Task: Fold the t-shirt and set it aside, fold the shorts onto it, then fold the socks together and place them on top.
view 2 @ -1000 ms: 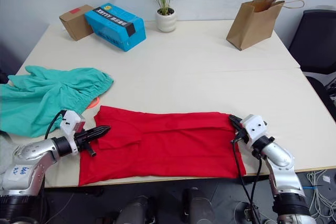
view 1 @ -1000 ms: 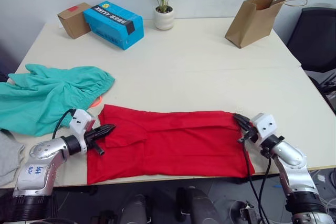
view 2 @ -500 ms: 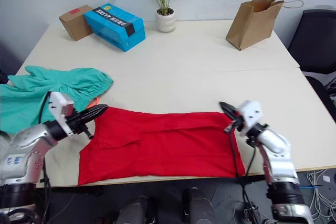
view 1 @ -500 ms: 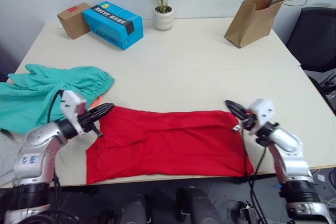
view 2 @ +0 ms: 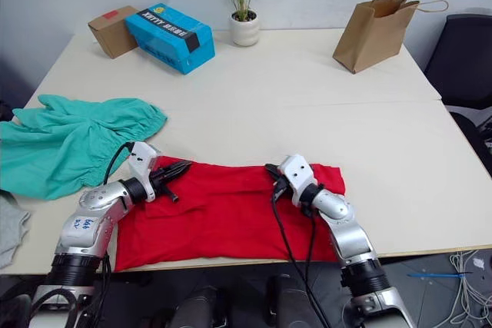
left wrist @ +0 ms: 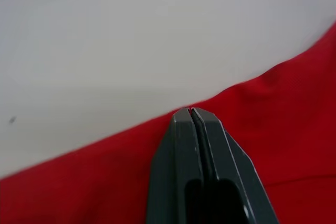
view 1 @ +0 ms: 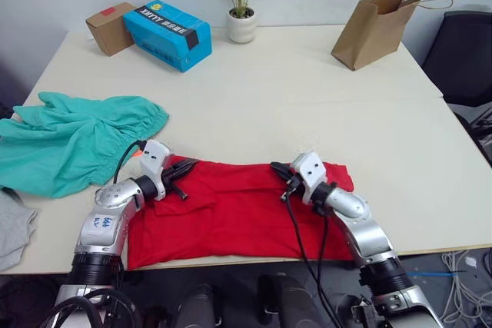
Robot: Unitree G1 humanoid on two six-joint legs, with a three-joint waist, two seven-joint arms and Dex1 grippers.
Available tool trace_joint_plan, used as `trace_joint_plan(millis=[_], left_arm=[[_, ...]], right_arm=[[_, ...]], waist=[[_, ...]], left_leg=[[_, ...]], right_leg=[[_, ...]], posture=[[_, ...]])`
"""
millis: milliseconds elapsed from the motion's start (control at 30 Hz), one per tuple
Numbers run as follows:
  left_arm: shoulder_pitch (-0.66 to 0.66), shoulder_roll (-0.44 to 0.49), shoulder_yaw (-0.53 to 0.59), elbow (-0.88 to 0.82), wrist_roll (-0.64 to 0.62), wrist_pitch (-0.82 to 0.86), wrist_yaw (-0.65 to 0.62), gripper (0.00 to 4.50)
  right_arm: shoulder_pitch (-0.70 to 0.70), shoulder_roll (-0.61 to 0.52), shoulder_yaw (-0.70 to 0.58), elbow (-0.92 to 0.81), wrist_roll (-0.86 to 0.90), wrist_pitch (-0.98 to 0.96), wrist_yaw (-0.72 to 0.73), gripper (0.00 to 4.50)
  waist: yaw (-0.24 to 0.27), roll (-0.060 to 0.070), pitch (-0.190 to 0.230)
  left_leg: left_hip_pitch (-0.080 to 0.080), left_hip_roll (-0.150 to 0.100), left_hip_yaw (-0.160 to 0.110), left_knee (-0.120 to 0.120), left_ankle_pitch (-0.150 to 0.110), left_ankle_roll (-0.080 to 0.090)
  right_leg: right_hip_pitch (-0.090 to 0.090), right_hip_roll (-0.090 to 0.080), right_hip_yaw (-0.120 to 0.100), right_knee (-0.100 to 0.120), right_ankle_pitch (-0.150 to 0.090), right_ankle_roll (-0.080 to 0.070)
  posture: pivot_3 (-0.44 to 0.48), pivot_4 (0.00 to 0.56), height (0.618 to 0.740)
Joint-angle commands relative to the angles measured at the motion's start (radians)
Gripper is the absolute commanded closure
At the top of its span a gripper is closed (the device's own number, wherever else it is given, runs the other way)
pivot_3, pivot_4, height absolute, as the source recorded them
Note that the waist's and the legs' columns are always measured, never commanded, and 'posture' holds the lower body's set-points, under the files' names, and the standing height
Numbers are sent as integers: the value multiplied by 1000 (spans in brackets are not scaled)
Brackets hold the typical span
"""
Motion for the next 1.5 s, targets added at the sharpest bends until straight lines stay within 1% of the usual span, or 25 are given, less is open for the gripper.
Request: trace_joint_plan(millis=[33, 133, 200, 300, 367, 467, 567, 633, 700, 833, 900, 1000, 1133, 1267, 1333, 1400, 1433, 1467, 1500], left_arm=[[-6, -5, 60, 49, -6, 10, 59, 4456], [-15, 4, 70, 85, 5, -23, 55, 4456], [-22, 7, 77, 109, 5, -45, 48, 4456], [-63, -17, 141, 139, -64, -126, 16, 4456], [-84, -10, 151, 76, -113, -113, -31, 4456], [-69, 40, 131, -78, -168, -20, -100, 4456], [-9, 91, 113, -182, -194, 31, -165, 4456], [57, 125, 87, -236, -183, 36, -206, 4456], [121, 143, 66, -275, -167, 33, -220, 4456], [212, 131, 41, -304, -140, 4, -208, 4456], [242, 121, 29, -294, -114, -20, -196, 4456], [274, 104, 24, -273, -80, -50, -170, 4456], [283, 96, 29, -269, -72, -46, -154, 4456], [294, 107, 44, -217, -55, -54, -148, 4456], [284, 121, 62, -160, -58, -123, -194, 4456], [280, 126, 88, -153, -97, -160, -243, 4456], [280, 125, 100, -167, -121, -170, -263, 4284], [278, 131, 119, -209, -169, -159, -295, 4085], [276, 147, 130, -255, -200, -151, -325, 3874]], right_arm=[[-4, -46, -104, 80, 34, -93, 2, 4500], [-1, -114, -174, 211, 55, -208, 55, 4500], [-12, -140, -233, 294, 83, -279, 59, 4500], [-49, -192, -349, 427, 166, -327, 96, 4500], [-67, -217, -379, 446, 209, -335, 155, 4500], [-64, -236, -381, 353, 273, -289, 253, 4500], [-13, -232, -330, 180, 290, -210, 303, 4500], [29, -209, -281, 60, 268, -166, 284, 4500], [70, -180, -229, -27, 229, -142, 252, 4500], [153, -132, -128, -128, 164, -112, 222, 4500], [181, -120, -110, -147, 143, -92, 196, 4500], [195, -104, -146, -116, 141, -78, 140, 4500], [215, -153, -212, -24, 156, -108, 164, 4500], [218, -172, -281, 43, 190, -125, 168, 4500], [223, -203, -343, 70, 251, -132, 226, 4500], [219, -225, -379, 56, 320, -95, 278, 4500], [214, -236, -388, 38, 357, -52, 301, 4500], [200, -274, -395, 18, 401, 18, 348, 4500], [179, -318, -400, 15, 434, 82, 395, 4151]], waist=[[-2, 0, 0], [-2, 0, 0], [-2, 0, 0], [-2, 0, 0], [-1, 0, 0], [-8, -1, 1], [-15, 0, 1], [-19, 1, 0], [-22, 1, 0], [-16, 1, 0], [-7, 1, 0], [1, 1, 0], [3, 1, 0], [2, 1, 0], [0, 2, 0], [0, 3, 0], [-2, 3, 1], [-3, 3, 1], [-2, 3, 1]], left_leg=[[0, 0, 0, 0, 0, 0], [1, 0, 0, 0, 0, 0], [1, 0, 0, 0, 0, 0], [2, 0, 0, 0, 1, 0], [0, 0, 0, 0, 1, 0], [0, 0, 0, -1, 1, 0], [1, 1, 0, -1, 1, -2], [2, 2, 0, -3, 2, -4], [2, 3, 0, -3, 1, -5], [0, 3, -1, -3, -1, -9], [0, 2, -1, -2, -1, -9], [0, 2, -1, -2, -2, -7], [-1, 2, -1, -2, -5, -2], [-1, 2, -1, -2, -6, 1], [0, 2, -1, -2, -6, 1], [0, 2, -1, -3, -7, 1], [0, 2, -1, -2, -7, 1], [0, 2, -1, -2, -6, 1], [0, 3, -1, -2, -6, 1]], right_leg=[[0, 0, 0, 0, 0, 0], [1, 0, 0, 0, 0, 0], [1, 0, 0, 0, 0, 0], [1, 1, 0, 0, 0, 0], [0, 1, -1, 0, 0, 0], [0, 1, 0, 0, 0, 0], [0, 2, 0, 0, 0, 0], [0, 3, 1, 0, 0, 0], [0, 3, 1, 0, -1, -1], [-1, 3, 0, 0, -1, -2], [-1, 3, 0, 0, -1, -2], [-1, 2, 0, -1, -1, -2], [-1, 2, 0, -3, -1, -2], [0, 2, -1, -4, -1, -2], [0, 2, -1, -4, -1, -2], [0, 3, -1, -4, -1, -2], [0, 3, -1, -4, -1, -2], [0, 3, -1, -4, -1, -2], [0, 3, -1, -4, -1, -2]], posture=[[0, 150, 740], [0, 150, 740], [0, 150, 740], [0, 150, 740], [0, 150, 740], [0, 150, 740], [0, 150, 740], [0, 150, 740], [0, 150, 740], [0, 150, 740], [0, 150, 740], [0, 150, 740], [0, 150, 740], [0, 150, 740], [0, 150, 740], [0, 150, 740], [0, 150, 740], [0, 150, 740], [0, 150, 740]])
